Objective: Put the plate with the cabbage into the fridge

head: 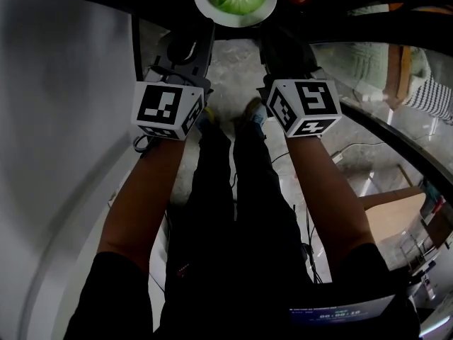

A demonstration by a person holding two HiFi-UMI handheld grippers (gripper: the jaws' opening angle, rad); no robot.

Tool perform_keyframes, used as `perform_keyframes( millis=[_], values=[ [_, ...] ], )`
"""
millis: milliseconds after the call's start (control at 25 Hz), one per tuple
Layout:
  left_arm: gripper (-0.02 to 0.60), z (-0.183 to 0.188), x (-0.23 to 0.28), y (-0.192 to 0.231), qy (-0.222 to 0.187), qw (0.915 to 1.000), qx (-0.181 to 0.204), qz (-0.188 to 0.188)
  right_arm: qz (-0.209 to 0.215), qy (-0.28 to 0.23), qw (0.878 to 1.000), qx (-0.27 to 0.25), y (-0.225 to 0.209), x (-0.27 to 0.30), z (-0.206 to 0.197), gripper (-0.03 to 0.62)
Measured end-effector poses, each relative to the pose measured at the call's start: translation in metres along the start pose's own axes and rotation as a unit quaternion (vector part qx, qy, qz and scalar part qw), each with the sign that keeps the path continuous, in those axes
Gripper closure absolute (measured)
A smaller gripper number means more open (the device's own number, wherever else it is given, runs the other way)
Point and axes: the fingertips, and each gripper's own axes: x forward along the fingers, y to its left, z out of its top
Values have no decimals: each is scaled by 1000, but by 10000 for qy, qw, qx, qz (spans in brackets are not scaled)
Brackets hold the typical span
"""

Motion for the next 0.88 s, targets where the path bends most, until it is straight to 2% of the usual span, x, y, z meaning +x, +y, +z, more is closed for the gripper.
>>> perform_keyframes(
  millis=[200,880],
  values=[
    [577,-8,0,3,71,9999,135,18,98,94,9998,-165,8,3,-7,588],
    [577,-23,16,6,214,9996,150,-83,8,120,9998,-184,3,13,-13,588]
  ],
)
